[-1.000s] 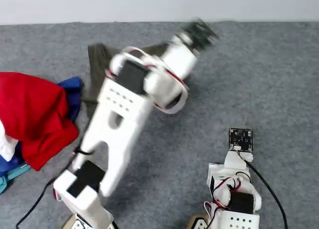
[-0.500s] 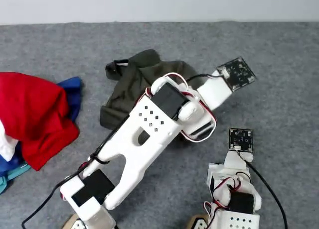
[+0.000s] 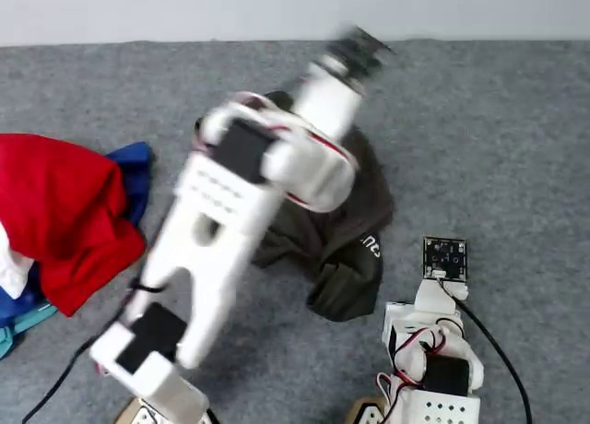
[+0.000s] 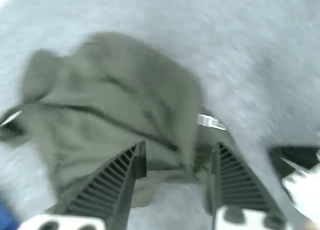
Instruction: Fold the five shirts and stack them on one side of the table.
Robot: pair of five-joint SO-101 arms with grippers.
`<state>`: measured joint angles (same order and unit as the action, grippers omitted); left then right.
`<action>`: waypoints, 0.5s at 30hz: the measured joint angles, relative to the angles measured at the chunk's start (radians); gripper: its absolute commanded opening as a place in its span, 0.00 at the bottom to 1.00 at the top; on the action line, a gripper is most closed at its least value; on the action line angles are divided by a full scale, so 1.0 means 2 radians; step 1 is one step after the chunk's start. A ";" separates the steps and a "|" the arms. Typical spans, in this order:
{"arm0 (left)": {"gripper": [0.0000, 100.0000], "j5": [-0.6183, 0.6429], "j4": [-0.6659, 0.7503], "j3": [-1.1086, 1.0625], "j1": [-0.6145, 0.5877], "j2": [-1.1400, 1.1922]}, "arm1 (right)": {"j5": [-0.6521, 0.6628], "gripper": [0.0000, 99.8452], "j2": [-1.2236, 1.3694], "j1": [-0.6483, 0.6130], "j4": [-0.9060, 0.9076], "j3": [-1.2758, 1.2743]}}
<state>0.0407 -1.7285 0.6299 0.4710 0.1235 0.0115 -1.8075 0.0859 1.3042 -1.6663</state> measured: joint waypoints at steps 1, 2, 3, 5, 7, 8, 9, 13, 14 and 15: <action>0.18 0.001 0.000 -0.001 -0.025 -0.012 | 0.000 0.01 0.000 0.000 0.000 0.000; 0.18 0.001 0.000 -0.007 -0.049 -0.026 | 0.000 0.01 0.000 0.000 0.000 0.000; 0.18 0.000 0.000 -0.017 -0.071 -0.041 | 0.000 0.01 0.000 0.000 0.000 0.000; 0.18 0.000 0.000 -0.048 -0.107 -0.074 | 0.000 0.01 0.000 0.000 0.000 0.000; 0.18 -0.002 0.000 -0.090 -0.125 -0.114 | 0.000 0.01 0.000 0.000 0.000 0.000; 0.18 -0.005 0.000 -0.113 -0.133 -0.136 | 0.000 0.01 0.000 0.000 0.000 0.000; 0.18 -0.008 0.000 -0.135 -0.139 -0.158 | 0.000 0.01 0.000 0.000 0.000 0.000; 0.18 -0.011 0.000 -0.214 -0.166 -0.230 | 0.000 0.01 0.000 0.000 0.000 0.000; 0.18 -0.011 0.000 -0.229 -0.175 -0.242 | 0.000 0.01 0.000 0.000 0.000 0.000; 0.18 -0.011 0.000 -0.241 -0.184 -0.252 | 0.000 0.01 0.000 0.000 0.000 0.000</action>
<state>0.0192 -1.7285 0.1481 0.1028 -0.3813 0.0115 -1.8075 0.0859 1.3042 -1.6663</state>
